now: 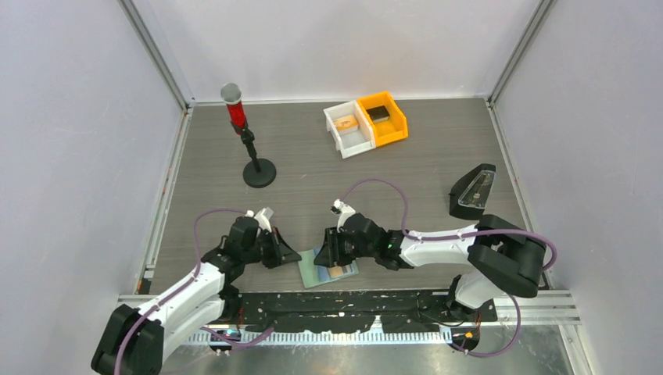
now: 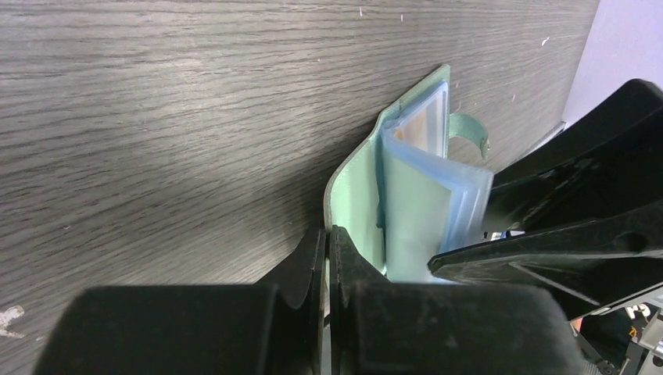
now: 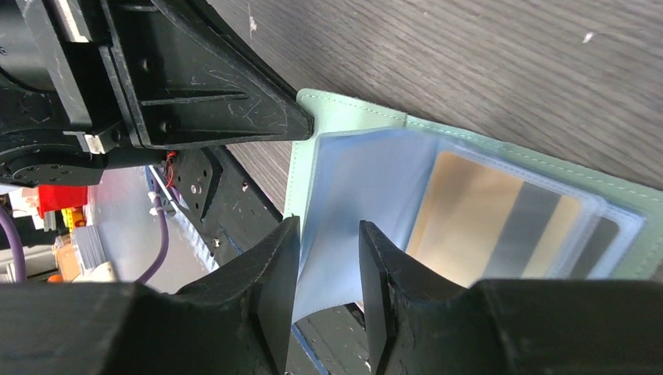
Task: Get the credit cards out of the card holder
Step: Remove the credit card from the card holder.
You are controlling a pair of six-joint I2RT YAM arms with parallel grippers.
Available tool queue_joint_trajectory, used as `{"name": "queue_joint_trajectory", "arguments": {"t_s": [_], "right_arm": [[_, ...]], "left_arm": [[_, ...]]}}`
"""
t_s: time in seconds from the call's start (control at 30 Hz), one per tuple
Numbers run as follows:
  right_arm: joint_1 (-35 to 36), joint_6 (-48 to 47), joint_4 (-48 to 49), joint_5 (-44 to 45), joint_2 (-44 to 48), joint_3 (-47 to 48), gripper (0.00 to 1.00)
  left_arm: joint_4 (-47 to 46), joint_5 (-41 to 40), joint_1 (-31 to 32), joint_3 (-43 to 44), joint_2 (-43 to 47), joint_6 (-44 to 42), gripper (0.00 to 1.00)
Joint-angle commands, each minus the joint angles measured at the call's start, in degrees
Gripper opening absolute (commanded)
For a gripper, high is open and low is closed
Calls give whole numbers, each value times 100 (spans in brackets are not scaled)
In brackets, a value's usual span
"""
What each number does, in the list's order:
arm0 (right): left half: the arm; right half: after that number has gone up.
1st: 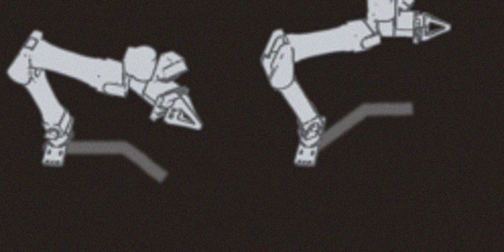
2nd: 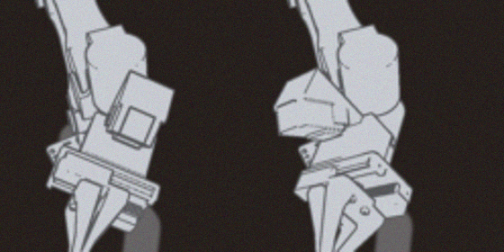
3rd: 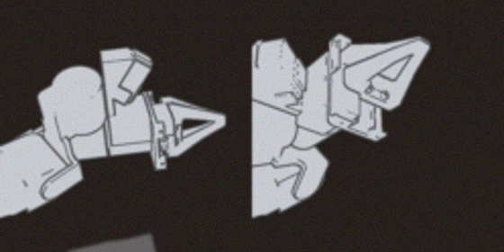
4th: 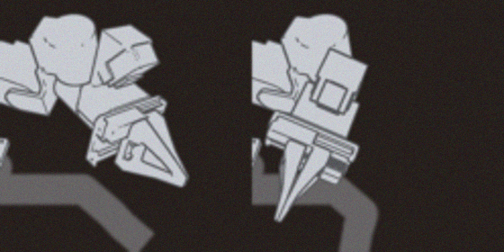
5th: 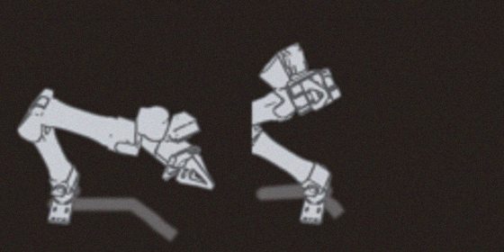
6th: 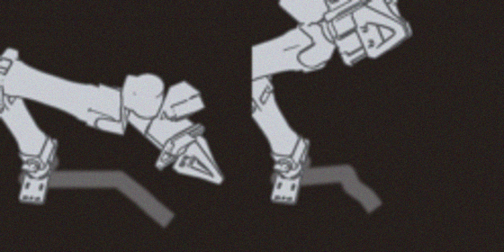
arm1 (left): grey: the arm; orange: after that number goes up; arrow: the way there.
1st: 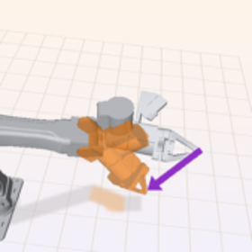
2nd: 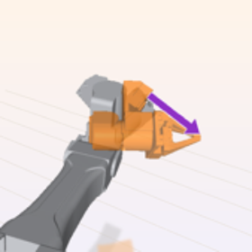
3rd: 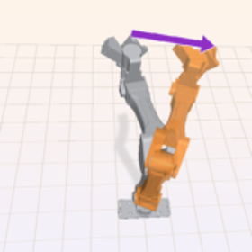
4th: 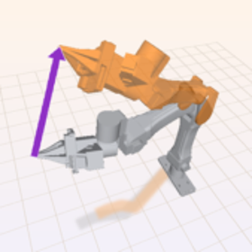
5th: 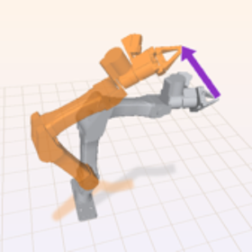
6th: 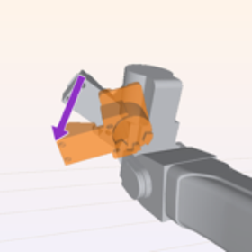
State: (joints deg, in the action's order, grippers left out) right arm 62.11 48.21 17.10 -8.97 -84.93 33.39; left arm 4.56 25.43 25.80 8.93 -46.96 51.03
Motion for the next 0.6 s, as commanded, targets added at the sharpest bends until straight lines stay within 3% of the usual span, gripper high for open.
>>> {"name": "queue_joint_trajectory", "arguments": {"t_s": [0.0, 0.17, 0.3, 0.57], "right_arm": [[160, 60, 399, -44, -209, 285, 41], [219, 77, 568, -182, -440, 363, 52], [232, 6, 600, -173, -502, 412, 54], [232, -159, 499, -191, -393, 398, 33]], "left_arm": [[163, -147, 16, 30, 243, 23, 1], [249, -192, 14, 66, 248, -27, 1], [299, -187, 19, 130, 128, -88, 4], [833, -326, 13, 367, 279, -248, 20]]}}
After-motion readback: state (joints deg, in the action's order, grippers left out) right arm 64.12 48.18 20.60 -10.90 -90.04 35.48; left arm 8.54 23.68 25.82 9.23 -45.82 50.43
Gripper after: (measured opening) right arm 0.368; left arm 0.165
